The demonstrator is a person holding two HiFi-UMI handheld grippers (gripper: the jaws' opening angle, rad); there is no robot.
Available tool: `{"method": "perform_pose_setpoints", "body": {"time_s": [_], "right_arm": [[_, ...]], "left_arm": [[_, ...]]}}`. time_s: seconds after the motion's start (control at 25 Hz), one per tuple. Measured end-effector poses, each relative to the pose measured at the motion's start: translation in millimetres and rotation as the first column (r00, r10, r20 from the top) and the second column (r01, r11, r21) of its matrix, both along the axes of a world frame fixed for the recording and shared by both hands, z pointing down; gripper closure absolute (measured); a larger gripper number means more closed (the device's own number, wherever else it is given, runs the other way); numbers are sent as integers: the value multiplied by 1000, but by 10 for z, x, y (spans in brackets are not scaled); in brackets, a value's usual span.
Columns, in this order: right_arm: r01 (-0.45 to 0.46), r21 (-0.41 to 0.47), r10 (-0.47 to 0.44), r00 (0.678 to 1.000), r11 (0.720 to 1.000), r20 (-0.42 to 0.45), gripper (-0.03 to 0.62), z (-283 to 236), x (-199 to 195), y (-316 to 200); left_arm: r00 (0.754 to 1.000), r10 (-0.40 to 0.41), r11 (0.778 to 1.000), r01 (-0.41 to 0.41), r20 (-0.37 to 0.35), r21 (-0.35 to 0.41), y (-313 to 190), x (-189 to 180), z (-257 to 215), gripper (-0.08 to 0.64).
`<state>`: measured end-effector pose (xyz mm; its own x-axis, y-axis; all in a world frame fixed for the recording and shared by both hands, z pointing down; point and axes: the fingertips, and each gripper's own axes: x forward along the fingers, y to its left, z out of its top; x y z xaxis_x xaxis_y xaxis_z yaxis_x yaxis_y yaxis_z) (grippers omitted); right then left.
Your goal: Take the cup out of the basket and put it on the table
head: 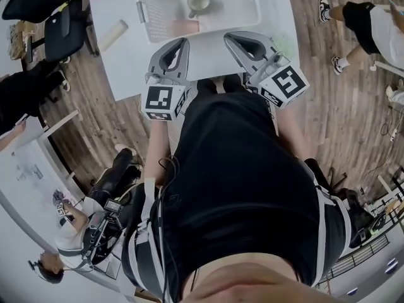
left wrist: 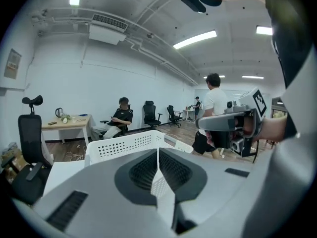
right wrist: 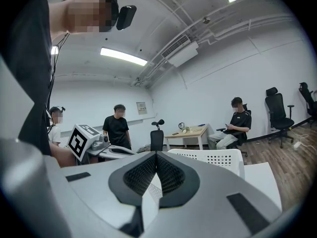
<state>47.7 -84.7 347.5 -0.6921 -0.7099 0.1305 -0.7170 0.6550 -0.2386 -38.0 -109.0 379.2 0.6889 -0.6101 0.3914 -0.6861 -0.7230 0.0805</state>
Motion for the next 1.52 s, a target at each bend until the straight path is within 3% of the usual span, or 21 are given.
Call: {"method": "perform_pose_setpoints", "body": {"time_s": [0.16, 0.44, 0.72, 1.0, 1.28, 1.44, 1.52], "right_arm": [[-53, -5, 53, 999, 999, 5, 574, -3, 92, -14], [-135, -16, 135, 991, 991, 10, 574, 76, 410, -13], [-231, -30, 231, 973, 973, 15, 574, 126, 706, 18], [-294, -32, 295, 955, 955, 22, 574, 160, 991, 88], [-343, -47, 344, 938, 938, 34, 574, 230, 1237, 146], [-364, -53, 366, 930, 930, 37, 574, 244, 1317, 195], [-374, -55, 376, 926, 926, 38, 574, 252, 1357, 209]], "left_arm": [[994, 66, 998, -67, 92, 7, -200, 83, 10, 532], [956, 176, 981, -190, 236, 36, -569, 415, 92, 487], [872, 312, 946, -322, 376, -39, -863, 707, 427, 463], [738, 430, 900, -396, 520, -183, -918, 909, 1016, 459], [666, 496, 868, -405, 557, -288, -1003, 1048, 1394, 449], [660, 529, 847, -377, 533, -374, -999, 1040, 1623, 442], [641, 542, 839, -368, 544, -402, -1011, 1021, 1733, 442]]}}
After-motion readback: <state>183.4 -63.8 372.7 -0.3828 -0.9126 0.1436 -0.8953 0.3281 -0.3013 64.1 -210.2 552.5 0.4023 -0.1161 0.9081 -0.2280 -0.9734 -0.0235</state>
